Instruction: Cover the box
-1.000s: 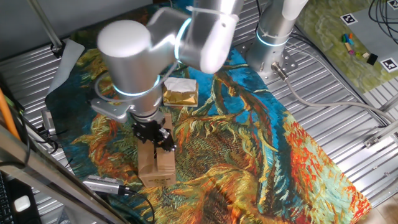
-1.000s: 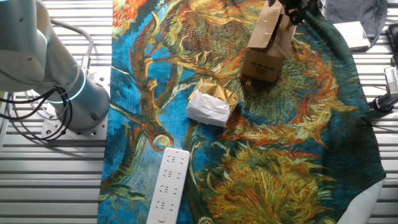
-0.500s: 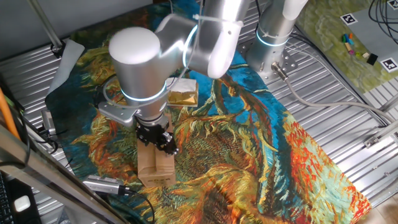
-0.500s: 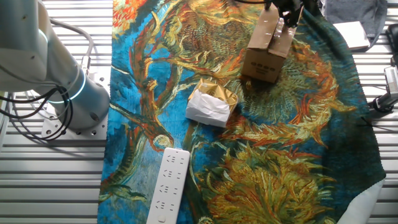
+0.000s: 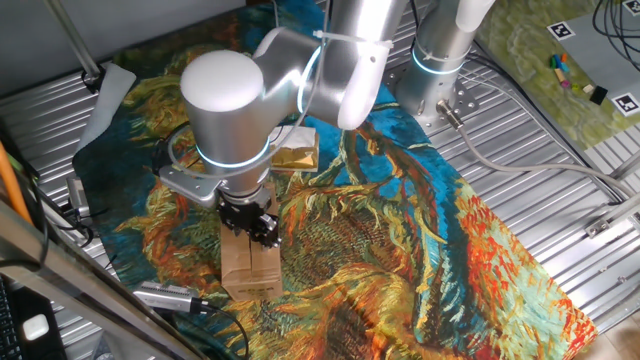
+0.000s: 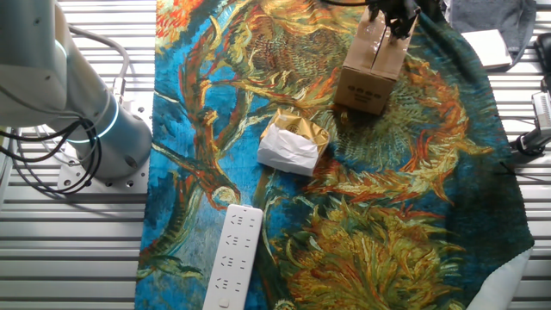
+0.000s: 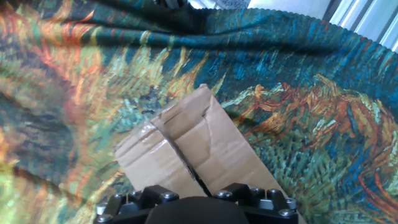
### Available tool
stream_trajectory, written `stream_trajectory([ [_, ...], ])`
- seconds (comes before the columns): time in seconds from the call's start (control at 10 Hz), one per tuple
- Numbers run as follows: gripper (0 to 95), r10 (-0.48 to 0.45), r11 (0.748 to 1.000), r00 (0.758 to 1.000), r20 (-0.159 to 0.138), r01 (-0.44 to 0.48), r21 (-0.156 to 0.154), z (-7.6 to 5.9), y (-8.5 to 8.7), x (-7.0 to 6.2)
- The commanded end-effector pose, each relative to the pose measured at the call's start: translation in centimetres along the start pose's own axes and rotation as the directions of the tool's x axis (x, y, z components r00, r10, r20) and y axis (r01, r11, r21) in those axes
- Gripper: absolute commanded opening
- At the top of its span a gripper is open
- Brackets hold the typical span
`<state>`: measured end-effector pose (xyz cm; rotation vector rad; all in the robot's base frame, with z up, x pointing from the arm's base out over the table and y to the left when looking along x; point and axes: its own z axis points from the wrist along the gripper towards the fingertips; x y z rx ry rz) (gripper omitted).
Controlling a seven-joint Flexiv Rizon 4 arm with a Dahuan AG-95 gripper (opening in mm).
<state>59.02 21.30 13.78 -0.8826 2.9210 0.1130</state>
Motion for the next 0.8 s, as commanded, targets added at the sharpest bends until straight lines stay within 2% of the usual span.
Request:
stream_trajectory([
  [0.1,57.0,-0.001,1.000,1.000,0.000,0.001,0.006,-0.01,-0.01,0.02],
  [0.2,57.0,-0.005,1.000,1.000,-0.001,0.005,0.007,-0.02,-0.01,0.02],
  [0.3,38.0,-0.012,1.000,1.000,-0.003,0.012,0.009,-0.03,-0.01,0.02],
  [0.8,38.0,-0.031,0.998,0.999,-0.030,0.033,0.045,-0.28,0.09,0.01],
])
